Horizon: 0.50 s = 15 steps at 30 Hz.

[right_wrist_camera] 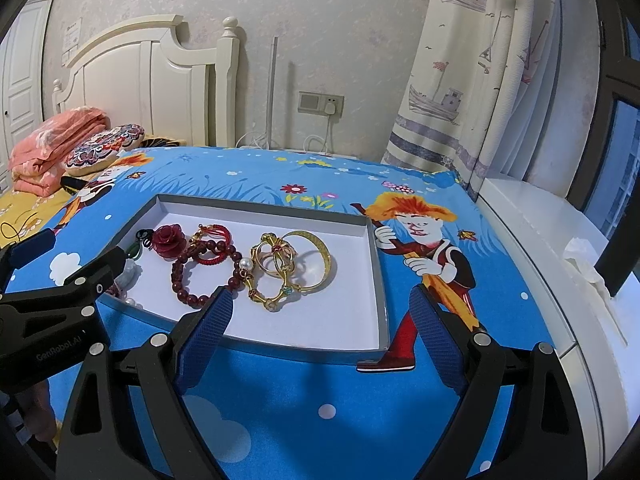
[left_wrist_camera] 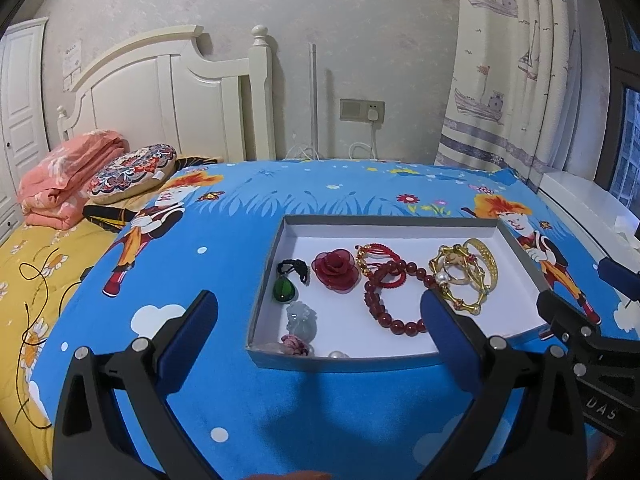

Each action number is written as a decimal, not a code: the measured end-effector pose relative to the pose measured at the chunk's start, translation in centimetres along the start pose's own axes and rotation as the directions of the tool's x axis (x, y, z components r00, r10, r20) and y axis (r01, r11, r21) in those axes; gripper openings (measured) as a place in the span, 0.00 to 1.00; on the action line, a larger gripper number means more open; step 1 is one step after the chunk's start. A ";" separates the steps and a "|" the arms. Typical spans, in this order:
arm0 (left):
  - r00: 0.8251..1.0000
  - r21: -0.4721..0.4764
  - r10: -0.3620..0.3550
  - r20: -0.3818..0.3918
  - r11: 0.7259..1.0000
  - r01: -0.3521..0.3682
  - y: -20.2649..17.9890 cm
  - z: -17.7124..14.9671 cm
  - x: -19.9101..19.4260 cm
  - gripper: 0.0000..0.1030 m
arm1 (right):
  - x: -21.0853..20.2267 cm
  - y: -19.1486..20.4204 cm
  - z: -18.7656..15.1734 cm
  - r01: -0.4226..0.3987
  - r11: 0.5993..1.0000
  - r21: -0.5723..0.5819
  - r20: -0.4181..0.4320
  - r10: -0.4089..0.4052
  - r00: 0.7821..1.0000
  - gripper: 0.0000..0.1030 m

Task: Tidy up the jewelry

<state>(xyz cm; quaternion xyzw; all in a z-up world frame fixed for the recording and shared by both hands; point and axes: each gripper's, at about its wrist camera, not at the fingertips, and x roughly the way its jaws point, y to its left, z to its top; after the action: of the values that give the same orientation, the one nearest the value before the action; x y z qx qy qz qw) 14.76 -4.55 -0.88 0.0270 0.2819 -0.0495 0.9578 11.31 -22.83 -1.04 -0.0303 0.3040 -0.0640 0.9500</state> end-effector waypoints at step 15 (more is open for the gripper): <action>0.999 0.003 0.013 0.034 1.000 -0.014 -0.2 0.0 -1.1 0.95 | -0.5 0.0 0.0 0.007 1.000 -0.004 0.008 -0.007 1.000 0.82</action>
<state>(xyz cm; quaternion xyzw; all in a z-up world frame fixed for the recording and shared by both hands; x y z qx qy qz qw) 13.82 -4.62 -0.30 0.0294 0.2655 -0.0438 0.9627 10.92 -22.76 -0.77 -0.0334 0.3002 -0.0664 0.9510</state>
